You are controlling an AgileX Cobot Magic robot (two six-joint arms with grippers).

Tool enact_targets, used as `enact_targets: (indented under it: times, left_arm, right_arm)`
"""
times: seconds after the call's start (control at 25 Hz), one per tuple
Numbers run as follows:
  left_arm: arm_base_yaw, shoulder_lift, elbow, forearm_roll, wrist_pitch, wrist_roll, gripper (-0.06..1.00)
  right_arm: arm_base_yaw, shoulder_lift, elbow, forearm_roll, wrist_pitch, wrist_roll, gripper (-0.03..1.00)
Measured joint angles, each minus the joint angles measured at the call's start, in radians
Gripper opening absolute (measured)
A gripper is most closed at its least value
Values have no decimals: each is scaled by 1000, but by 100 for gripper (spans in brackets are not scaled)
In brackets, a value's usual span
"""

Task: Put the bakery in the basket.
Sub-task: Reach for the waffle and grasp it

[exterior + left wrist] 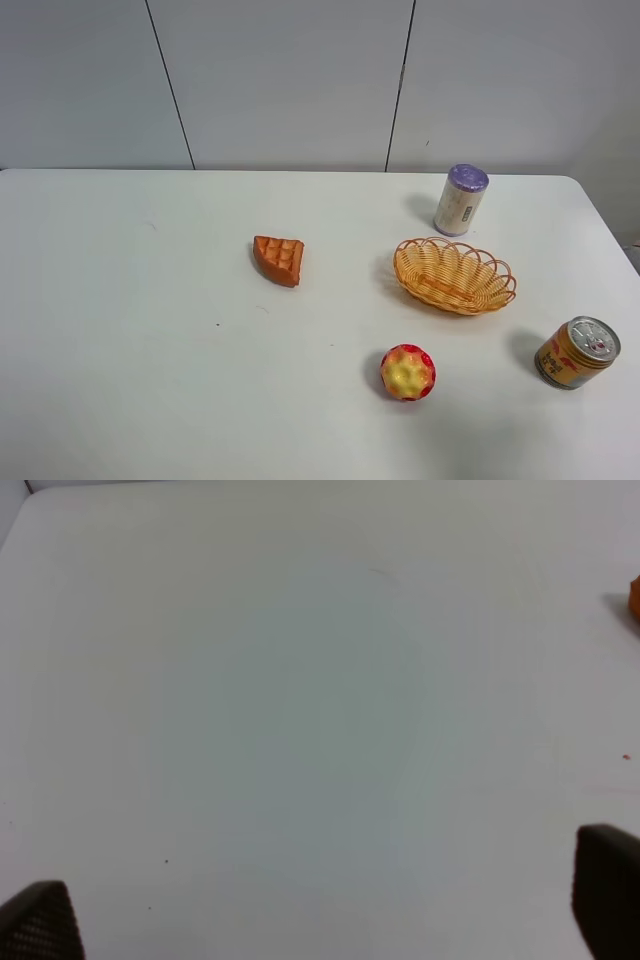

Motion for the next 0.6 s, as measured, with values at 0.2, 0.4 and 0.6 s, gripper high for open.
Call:
enact_targets:
  times: [0.2,0.4,0.6]
  left_arm:
    - [0,0,0,0,0,0,100]
    - [0,0,0,0,0,0,100]
    - [0,0,0,0,0,0,100]
  right_arm:
    - [0,0,0,0,0,0,99]
    - [0,0,0,0,0,0,99]
    - [0,0,0,0,0,0,99]
